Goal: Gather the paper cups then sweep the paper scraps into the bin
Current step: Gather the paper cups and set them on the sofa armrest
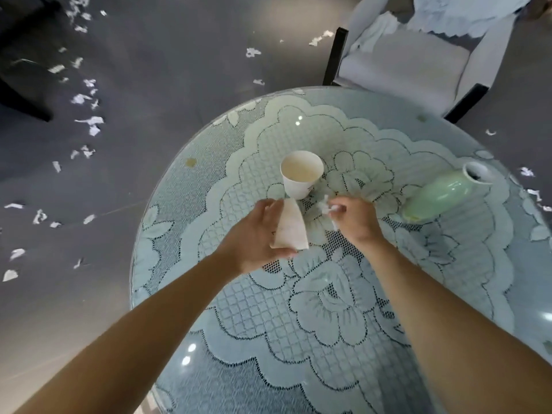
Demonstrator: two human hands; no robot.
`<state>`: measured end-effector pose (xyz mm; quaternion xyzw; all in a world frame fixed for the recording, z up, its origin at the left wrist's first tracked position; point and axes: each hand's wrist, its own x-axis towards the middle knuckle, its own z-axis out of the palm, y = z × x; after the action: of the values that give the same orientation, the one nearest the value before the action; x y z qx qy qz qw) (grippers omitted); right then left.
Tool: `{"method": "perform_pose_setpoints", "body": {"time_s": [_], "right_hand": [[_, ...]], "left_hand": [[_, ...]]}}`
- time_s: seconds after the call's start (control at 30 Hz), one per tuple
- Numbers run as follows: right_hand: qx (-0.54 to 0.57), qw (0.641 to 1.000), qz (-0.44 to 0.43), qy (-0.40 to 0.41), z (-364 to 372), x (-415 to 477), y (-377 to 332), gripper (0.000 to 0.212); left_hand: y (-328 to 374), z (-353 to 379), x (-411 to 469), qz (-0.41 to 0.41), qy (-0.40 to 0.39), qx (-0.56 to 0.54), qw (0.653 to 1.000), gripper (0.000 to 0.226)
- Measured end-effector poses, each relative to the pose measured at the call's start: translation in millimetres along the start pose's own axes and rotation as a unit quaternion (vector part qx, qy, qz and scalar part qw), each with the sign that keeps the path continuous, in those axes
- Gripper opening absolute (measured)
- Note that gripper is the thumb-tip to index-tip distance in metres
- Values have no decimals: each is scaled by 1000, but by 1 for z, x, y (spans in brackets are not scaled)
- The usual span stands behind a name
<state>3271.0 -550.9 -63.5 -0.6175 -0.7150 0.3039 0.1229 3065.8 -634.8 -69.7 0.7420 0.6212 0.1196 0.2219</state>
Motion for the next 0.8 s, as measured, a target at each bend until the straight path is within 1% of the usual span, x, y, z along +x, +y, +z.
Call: {"method": "perform_pose_setpoints", "body": {"time_s": [0.03, 0.1, 0.13, 0.17, 0.2, 0.3, 0.4, 0.5, 0.53, 0.57, 0.63, 0.67, 0.7, 0.73, 0.8], "right_hand": [[42, 998, 27, 30, -2, 2, -3, 22], [140, 979, 75, 127, -14, 9, -16, 18], [190, 963, 78, 171, -23, 14, -25, 17], [221, 953, 61, 199, -31, 19, -37, 15], [226, 951, 31, 209, -37, 24, -49, 14], [197, 962, -54, 179, -38, 33, -80, 10], [116, 979, -71, 155, -31, 38, -88, 16], [13, 992, -72, 104, -25, 39, -80, 28], [-1, 993, -67, 95, -24, 37, -77, 31], [4, 993, -63, 103, -23, 36, -73, 34], [70, 984, -43, 161, -22, 32, -61, 33], [103, 977, -14, 189, -20, 31, -53, 31], [113, 974, 24, 195, -18, 30, -44, 31], [96, 978, 61, 175, -14, 29, -35, 31], [16, 991, 101, 82, -4, 26, -17, 36]], "left_hand": [[-6, -2, -4, -15, 24, -28, 999, 109], [-17, -6, -13, -48, 78, -82, 992, 115], [-21, -9, -16, -64, 102, -98, 988, 116], [-25, -11, -18, -78, 122, -107, 984, 115], [-27, -13, -18, -90, 138, -110, 980, 114], [-32, -17, -15, -129, 169, -130, 968, 115], [-34, -19, -13, -159, 176, -143, 961, 118], [-35, -20, -9, -155, 178, -147, 961, 118], [-35, -20, -8, -154, 176, -149, 961, 118], [-35, -20, -6, -156, 173, -151, 961, 118], [-34, -19, -2, -160, 168, -166, 958, 118], [-34, -18, 0, -165, 167, -178, 956, 118], [-34, -18, 2, -170, 166, -190, 953, 118], [-35, -17, 3, -177, 165, -200, 949, 119], [-37, -15, 5, -189, 157, -213, 946, 120]]}}
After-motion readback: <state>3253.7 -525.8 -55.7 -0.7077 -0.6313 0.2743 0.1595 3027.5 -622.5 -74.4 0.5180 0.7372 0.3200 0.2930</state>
